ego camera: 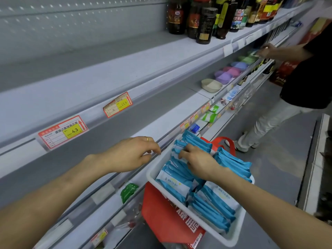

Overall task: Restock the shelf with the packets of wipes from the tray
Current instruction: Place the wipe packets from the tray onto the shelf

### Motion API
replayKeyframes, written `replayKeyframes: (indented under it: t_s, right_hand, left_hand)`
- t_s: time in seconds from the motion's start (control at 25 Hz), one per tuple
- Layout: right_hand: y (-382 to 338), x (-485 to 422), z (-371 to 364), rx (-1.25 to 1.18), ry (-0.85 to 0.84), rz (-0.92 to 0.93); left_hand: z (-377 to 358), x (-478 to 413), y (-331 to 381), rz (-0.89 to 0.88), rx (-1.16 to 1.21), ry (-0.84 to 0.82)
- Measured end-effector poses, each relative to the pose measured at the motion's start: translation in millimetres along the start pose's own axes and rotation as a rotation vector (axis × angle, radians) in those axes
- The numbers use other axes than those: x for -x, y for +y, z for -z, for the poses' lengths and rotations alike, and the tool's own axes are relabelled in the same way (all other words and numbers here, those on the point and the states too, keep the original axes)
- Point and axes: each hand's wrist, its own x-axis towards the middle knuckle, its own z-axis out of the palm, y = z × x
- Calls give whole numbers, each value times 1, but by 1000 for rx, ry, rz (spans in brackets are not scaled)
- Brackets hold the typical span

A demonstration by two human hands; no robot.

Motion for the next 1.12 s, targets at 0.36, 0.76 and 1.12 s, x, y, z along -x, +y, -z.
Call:
replayKeyframes:
  t_s: [0.36, 0.76, 1.12]
  right_hand:
    - [8, 27, 23, -3, -25, 13]
    - [14, 86, 51, -184, -17, 14]
    - [-2, 89, 54, -271, -65, 54]
  left_hand:
    - [-14, -76, 3, -7, -33, 19]
    - [-69, -157, 10, -117, -155, -53]
    - [-84, -136, 27, -297, -107, -158]
